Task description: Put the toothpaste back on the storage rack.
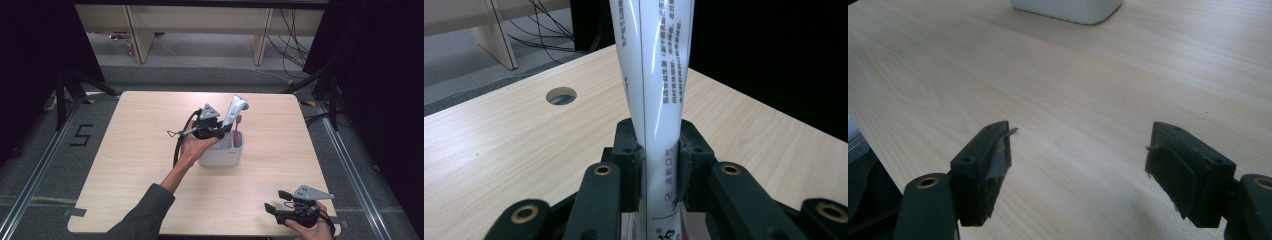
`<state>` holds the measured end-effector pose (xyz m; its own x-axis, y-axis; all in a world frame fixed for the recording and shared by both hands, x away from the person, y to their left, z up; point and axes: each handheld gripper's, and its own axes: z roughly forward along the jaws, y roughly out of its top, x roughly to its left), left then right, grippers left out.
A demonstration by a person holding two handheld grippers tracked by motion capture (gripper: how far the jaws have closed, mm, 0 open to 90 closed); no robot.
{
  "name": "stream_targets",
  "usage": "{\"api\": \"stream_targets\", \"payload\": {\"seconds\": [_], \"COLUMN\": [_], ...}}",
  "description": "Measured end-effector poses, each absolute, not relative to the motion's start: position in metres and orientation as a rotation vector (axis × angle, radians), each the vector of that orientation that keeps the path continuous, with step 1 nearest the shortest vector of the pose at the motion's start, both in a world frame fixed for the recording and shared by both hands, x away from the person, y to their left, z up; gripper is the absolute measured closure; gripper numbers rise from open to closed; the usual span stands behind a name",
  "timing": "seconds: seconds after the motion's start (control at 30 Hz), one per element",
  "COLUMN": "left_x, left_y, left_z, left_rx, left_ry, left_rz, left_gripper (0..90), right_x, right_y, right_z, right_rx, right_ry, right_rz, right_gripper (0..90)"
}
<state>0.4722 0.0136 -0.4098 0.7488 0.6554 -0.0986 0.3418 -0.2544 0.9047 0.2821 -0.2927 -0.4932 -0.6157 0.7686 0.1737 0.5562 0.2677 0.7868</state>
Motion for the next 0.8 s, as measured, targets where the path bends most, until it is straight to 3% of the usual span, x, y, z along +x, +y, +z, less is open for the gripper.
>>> {"api": "stream_targets", "payload": {"seconds": [0.8], "left_x": [0.464], "left_y": [0.021], "left_z": [-0.424], "left_rx": [1.956], "left_ry": [0.805], "left_rz": [0.429], "left_gripper": [72.2], "right_x": [0.282], "right_y": [-0.291], "right_z": [-0.494], "right_rx": [1.269], "right_ry": [2.315], "right_rz": [1.284], "right_gripper": [26.1]}}
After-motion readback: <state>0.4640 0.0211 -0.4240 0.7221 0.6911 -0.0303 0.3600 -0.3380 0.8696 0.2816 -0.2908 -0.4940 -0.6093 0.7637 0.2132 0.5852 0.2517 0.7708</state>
